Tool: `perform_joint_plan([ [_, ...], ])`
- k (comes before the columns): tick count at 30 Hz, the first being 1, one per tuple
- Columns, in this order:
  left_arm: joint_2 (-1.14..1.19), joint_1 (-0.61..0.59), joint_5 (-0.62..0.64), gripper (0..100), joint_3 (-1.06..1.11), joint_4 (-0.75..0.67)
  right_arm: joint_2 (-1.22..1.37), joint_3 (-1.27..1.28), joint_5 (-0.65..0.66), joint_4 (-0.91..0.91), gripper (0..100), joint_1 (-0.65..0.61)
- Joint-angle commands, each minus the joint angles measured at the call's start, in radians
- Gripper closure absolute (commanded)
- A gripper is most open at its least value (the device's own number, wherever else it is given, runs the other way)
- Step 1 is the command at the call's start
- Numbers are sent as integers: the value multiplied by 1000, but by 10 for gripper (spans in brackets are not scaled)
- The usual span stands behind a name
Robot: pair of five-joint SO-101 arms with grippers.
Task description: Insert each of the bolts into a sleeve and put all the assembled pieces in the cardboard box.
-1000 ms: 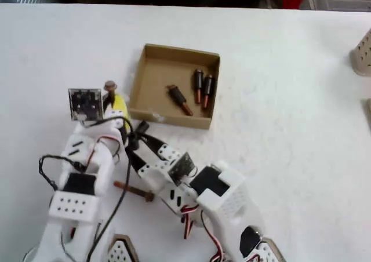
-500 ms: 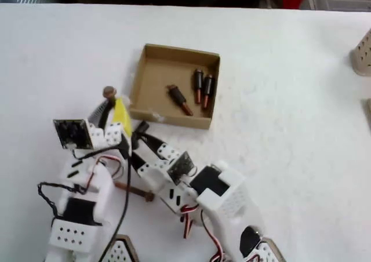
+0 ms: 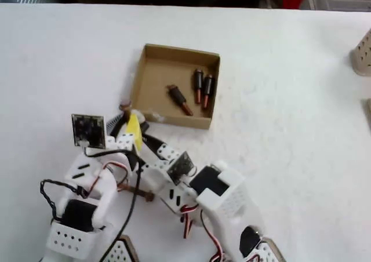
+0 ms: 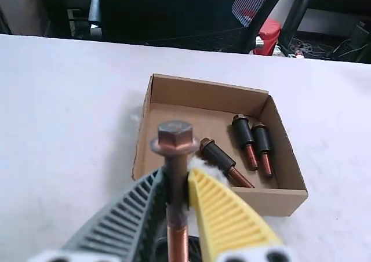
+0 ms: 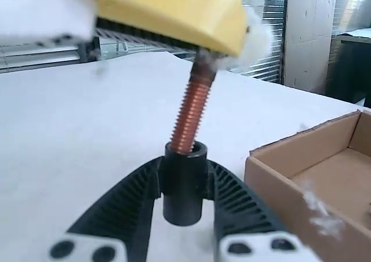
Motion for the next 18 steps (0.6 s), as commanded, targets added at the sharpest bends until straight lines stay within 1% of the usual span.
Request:
perform_joint_plan([
  [1, -15, 16, 8, 980, -26, -29, -15, -18, -6, 2, 981, 1],
  [7, -16, -22, 6, 980, 58, -172, -16, -12, -6, 2, 981, 1],
  [11, -16, -30, 6, 980, 64, -181, -44, -2, -15, 19, 981, 2],
  [15, -16, -31, 6, 980, 61, -176, -119, -2, -124, 147, 981, 41],
  [18, -16, -28, 6, 980, 66, -175, -174, -2, -167, 225, 981, 61],
])
